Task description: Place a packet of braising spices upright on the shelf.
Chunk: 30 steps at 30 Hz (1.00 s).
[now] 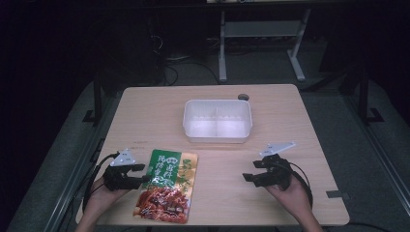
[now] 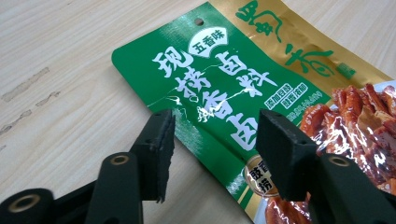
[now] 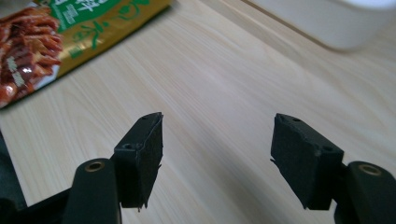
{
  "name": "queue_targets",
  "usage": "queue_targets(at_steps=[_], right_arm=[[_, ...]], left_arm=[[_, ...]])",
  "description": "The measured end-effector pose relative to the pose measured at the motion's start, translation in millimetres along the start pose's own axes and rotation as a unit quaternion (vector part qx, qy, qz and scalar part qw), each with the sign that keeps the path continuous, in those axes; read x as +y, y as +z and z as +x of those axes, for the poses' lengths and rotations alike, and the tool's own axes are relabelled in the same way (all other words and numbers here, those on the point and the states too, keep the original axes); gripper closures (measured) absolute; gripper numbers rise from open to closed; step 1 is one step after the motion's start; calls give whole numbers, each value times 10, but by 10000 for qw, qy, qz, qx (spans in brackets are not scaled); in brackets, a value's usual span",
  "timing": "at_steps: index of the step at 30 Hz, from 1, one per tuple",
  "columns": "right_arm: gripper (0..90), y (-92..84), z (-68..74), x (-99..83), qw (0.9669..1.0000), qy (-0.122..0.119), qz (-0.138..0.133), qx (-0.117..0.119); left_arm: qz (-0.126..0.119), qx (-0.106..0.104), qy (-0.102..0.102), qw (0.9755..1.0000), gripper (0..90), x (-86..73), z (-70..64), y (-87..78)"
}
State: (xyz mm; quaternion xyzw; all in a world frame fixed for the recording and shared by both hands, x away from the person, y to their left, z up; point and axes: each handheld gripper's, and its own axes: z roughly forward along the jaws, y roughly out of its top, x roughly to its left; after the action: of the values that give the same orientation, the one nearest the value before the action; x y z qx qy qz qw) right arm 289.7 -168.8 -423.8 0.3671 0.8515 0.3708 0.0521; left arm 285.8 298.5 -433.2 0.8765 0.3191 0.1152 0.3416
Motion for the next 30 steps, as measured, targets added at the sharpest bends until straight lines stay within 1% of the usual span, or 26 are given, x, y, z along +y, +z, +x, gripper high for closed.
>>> queue_targets(at_steps=[5,9,12,14,16,18,24,28,30], right_arm=[[345,168,124,265,9995,-238,156,159],[350,302,191,437,9987,-283,294,314],[361,398,229,557,9980,-365,382,356],[370,460,249,639,9976,-360,424,416],[384,520,269,719,9972,-367,461,453],[388,582,286,788,9969,-350,479,514],[405,746,362,957,9954,-402,590,645],[422,853,420,1044,9939,-499,742,653],[425,905,434,1078,9937,-479,759,670]], left_arm=[[79,-24,29,10000,535,0,-8,25],[130,-38,61,9999,585,8,-17,34],[131,-87,50,9999,629,14,-14,37],[141,-98,28,9998,652,15,-16,46],[166,-91,57,9998,671,20,-22,54],[183,-105,95,9997,699,26,-30,56],[224,-127,154,9995,787,36,-42,55],[295,-172,178,9993,856,37,-46,67],[358,-238,225,9988,893,37,-58,86]])
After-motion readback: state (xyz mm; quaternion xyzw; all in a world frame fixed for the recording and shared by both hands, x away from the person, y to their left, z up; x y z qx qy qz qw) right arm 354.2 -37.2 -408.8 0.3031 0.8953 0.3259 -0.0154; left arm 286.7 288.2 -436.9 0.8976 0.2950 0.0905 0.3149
